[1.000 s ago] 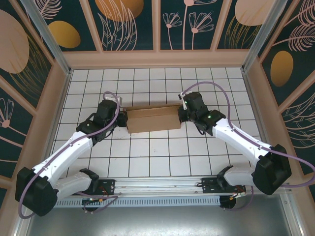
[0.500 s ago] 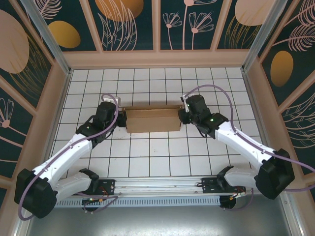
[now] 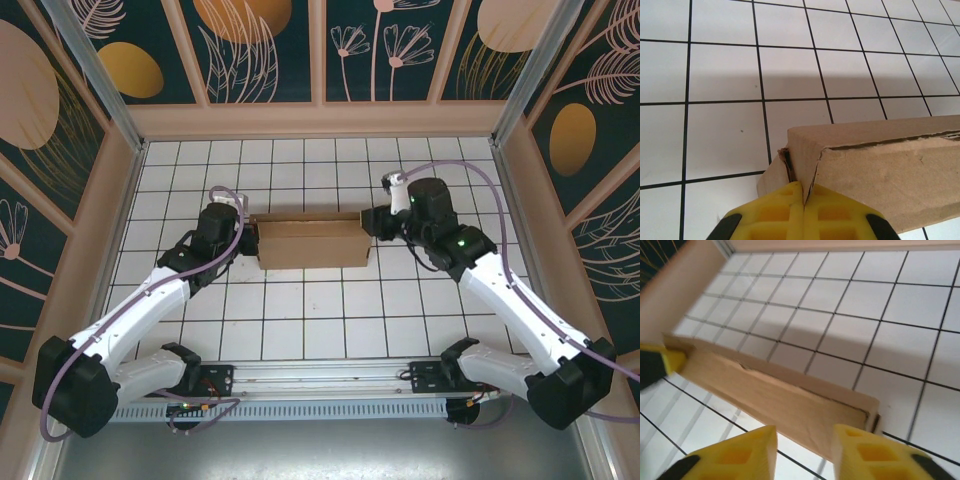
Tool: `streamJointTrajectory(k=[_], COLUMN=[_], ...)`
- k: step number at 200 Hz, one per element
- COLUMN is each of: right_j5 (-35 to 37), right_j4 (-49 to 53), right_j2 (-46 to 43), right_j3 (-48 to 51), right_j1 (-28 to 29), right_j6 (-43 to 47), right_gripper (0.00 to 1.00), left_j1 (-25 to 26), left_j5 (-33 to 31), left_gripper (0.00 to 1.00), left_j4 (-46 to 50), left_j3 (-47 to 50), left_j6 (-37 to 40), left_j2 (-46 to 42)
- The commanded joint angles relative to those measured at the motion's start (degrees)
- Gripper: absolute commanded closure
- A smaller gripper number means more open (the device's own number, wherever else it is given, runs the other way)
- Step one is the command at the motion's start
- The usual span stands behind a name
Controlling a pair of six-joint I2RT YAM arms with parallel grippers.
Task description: Fold the paper box
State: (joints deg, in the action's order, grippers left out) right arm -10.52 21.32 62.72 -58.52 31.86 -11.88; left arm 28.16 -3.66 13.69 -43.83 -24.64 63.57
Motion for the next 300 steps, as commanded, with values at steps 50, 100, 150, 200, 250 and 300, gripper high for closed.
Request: streamJointTrajectory(k=[50,100,150,200,250,300], right_j5=[5.6,6.1,6.0,6.2,7.7,8.1], right_j4=[-1.4,-2.0,-3.5,-4.7,-4.6,-4.5], right_j2=[11.7,12.6,9.7,9.4,10.8,11.3], right_j3=[-9.1,-3.8,3.3,5.9,5.5,6.0], right_j1=[0.5,3.7,5.0,5.5,5.6,6.7], right_j6=[-11.8,-9.7,-9.7,-10.9,-12.2,-12.9], right_gripper=[0.84,0.87,0.88,0.88,0.88,0.88], left_j1=[0.0,0.0,0.0,0.0,0.0,-0.1], left_j5=[0.6,1.9,2.5,4.1,8.0,3.7], left_gripper=[0.95,0.94,0.91,0.66,0.55,0.55], left_j4=[5.4,4.1,3.9,3.8,6.6,9.8], left_j3=[0.5,1.0,0.9,0.8,-2.2,-7.9], left_j6=[2.3,1.3,0.7,-0.3,-0.4,-2.4], left_j2=[0.9,0.0,-1.4,-4.1,-7.8,-10.3])
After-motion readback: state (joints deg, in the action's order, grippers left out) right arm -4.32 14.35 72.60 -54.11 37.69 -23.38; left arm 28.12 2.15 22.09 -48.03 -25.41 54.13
